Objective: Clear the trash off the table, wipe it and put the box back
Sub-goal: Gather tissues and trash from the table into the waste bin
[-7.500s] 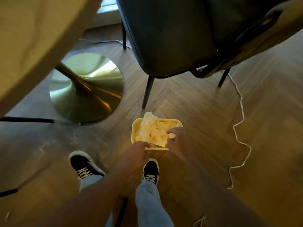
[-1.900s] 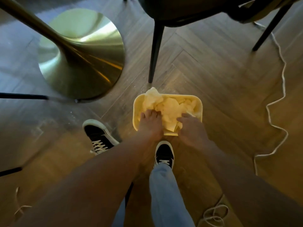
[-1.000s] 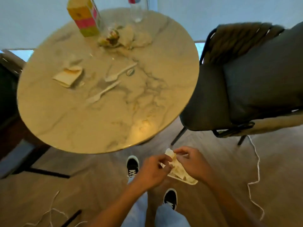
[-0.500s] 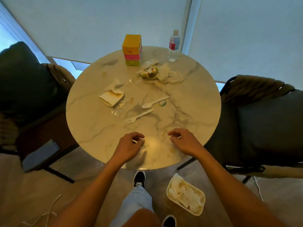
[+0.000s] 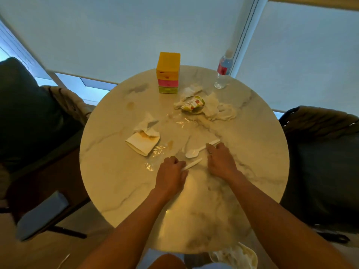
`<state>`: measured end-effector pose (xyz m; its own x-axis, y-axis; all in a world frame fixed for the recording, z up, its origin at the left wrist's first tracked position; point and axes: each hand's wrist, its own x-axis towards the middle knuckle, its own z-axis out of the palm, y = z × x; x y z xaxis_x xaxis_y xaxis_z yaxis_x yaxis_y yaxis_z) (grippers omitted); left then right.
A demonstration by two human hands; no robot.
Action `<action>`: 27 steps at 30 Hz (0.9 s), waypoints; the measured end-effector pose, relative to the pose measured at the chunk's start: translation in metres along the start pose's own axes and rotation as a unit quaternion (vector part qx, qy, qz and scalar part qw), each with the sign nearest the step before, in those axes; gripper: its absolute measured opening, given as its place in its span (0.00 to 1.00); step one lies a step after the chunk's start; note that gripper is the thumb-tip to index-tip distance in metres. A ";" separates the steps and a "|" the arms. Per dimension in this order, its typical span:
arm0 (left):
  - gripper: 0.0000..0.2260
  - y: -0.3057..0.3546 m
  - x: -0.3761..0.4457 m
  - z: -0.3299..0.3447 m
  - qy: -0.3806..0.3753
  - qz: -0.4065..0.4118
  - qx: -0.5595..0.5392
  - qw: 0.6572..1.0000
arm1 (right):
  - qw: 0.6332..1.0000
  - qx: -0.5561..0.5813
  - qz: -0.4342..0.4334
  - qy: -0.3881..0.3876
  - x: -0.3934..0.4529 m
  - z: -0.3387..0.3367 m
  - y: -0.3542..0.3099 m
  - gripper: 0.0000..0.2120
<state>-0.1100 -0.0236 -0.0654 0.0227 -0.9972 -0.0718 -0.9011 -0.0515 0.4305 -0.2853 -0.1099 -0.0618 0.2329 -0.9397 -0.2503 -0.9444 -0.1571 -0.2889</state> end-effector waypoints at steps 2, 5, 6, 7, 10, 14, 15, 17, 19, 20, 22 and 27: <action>0.11 0.000 0.006 0.003 -0.009 0.020 0.035 0.999 | 0.999 -0.044 0.001 0.010 0.012 0.000 -0.002 0.23; 0.11 -0.001 0.012 0.008 -0.016 0.018 0.038 0.999 | 0.996 -0.077 -0.010 0.035 0.024 0.001 -0.004 0.19; 0.10 -0.001 0.013 0.008 -0.017 0.010 0.026 0.999 | 0.996 -0.079 -0.012 0.039 0.026 0.002 -0.004 0.18; 0.10 0.000 0.014 0.008 -0.019 0.001 0.014 1.000 | 0.996 -0.077 -0.012 0.041 0.028 0.002 -0.003 0.16; 0.07 0.004 0.014 0.004 -0.032 -0.034 -0.028 0.999 | 0.995 -0.079 -0.017 0.051 0.028 0.003 -0.003 0.13; 0.02 0.011 0.006 -0.002 -0.051 -0.101 -0.117 0.987 | 0.997 -0.026 0.007 0.073 0.010 0.000 0.000 0.10; 0.03 0.014 0.004 -0.002 -0.054 -0.121 -0.144 0.981 | 0.997 0.000 0.019 0.078 0.003 -0.002 0.002 0.09; 0.04 0.023 -0.001 -0.003 -0.054 -0.160 -0.206 0.964 | 0.993 0.068 0.038 0.094 -0.016 -0.006 0.010 0.09; 0.04 0.036 -0.008 -0.003 -0.061 -0.183 -0.276 0.942 | 0.975 0.189 0.071 0.093 -0.039 -0.006 0.025 0.09; 0.04 0.044 -0.014 -0.002 -0.068 -0.185 -0.305 0.932 | 0.958 0.259 0.080 0.089 -0.054 -0.007 0.034 0.09; 0.04 0.062 -0.030 0.002 -0.084 -0.176 -0.348 0.917 | 0.930 0.350 0.083 0.076 -0.085 -0.006 0.056 0.10; 0.05 0.122 -0.080 0.024 -0.123 -0.148 -0.396 0.898 | 0.885 0.442 0.138 0.043 -0.179 -0.001 0.129 0.17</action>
<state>-0.2321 0.0515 -0.0287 0.0252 -0.8962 -0.4429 -0.2781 -0.4318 0.8580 -0.4488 0.0380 -0.0531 -0.0334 -0.9310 -0.3635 -0.4033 0.3453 -0.8474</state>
